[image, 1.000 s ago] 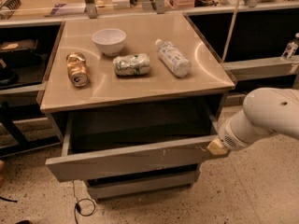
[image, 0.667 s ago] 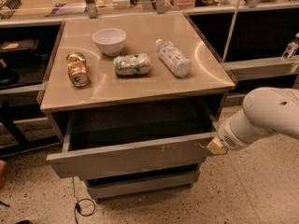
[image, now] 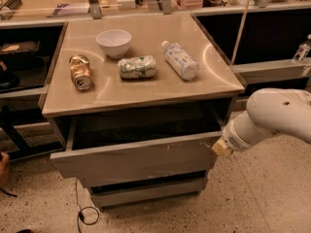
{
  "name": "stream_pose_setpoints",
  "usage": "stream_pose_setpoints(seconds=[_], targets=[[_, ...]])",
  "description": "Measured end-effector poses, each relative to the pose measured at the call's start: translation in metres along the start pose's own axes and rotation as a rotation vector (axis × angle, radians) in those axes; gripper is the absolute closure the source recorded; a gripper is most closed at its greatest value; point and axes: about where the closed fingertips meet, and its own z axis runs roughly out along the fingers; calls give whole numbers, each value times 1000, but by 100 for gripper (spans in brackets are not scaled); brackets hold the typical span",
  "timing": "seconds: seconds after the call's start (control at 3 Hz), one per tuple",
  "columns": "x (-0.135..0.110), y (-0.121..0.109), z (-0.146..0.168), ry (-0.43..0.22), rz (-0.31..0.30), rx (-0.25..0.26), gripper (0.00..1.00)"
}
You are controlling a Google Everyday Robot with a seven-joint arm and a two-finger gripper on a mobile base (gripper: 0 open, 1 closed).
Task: Close top drawer
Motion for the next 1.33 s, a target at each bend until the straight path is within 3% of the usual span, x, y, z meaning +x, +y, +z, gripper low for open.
stream_pose_setpoints(seconds=[0.67,1.0,1.33], targets=[[-28,-10,26,-36,0,-1,100],[-59,-24,27,-78,-8,24,100],[-59,-24,28,-78,-6,23,100]])
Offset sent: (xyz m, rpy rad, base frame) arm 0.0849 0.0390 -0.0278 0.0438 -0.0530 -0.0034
